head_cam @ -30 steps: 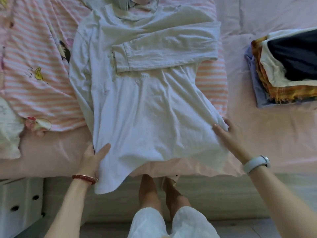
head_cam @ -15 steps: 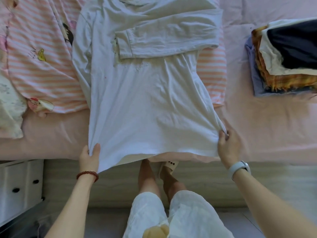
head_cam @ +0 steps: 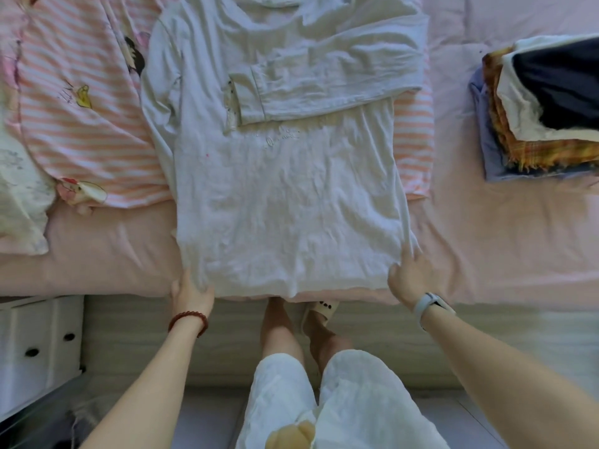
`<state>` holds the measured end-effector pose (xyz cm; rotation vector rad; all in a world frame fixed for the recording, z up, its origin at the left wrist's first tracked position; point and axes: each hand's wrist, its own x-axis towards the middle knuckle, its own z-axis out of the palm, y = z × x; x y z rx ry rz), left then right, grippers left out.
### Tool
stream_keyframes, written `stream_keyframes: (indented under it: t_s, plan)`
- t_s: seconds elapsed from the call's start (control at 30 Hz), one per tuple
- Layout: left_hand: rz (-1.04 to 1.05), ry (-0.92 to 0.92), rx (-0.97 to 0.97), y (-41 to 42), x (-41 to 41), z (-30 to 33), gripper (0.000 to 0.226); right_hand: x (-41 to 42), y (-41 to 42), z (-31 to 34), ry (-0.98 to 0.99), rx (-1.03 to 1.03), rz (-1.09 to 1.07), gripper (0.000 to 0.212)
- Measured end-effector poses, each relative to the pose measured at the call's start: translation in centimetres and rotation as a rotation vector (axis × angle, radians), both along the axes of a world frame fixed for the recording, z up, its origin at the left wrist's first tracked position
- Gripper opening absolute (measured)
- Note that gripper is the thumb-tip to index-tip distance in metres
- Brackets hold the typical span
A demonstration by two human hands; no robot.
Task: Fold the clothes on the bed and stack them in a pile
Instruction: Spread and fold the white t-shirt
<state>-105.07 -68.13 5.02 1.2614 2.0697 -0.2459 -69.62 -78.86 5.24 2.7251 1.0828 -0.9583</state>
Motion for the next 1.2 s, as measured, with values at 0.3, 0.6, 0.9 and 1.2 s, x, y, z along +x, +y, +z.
stream_keyframes:
  t_s: [0.3, 0.6, 0.9, 1.2]
  plan:
    - [-0.194, -0.102, 0.202, 7.2, 2.4, 2.1, 0.055, -7.7, 9.2, 1.6, 0.095, 0.026, 0.26, 0.056]
    - [0.199, -0.356, 0.256, 25.1, -1.9, 1.2, 0.043, -16.2, 24.5, 3.5, 0.224, 0.255, 0.319, 0.052]
    - [0.156, -0.455, 0.127, 29.2, -2.1, -1.9, 0.016, -23.1, 32.1, 0.2, 0.168, 0.167, 0.611, 0.055]
    - [0.216, -0.4, 0.45, 36.4, -13.4, 1.5, 0.021, -23.1, 32.8, -1.0, 0.176, -0.146, 0.596, 0.053]
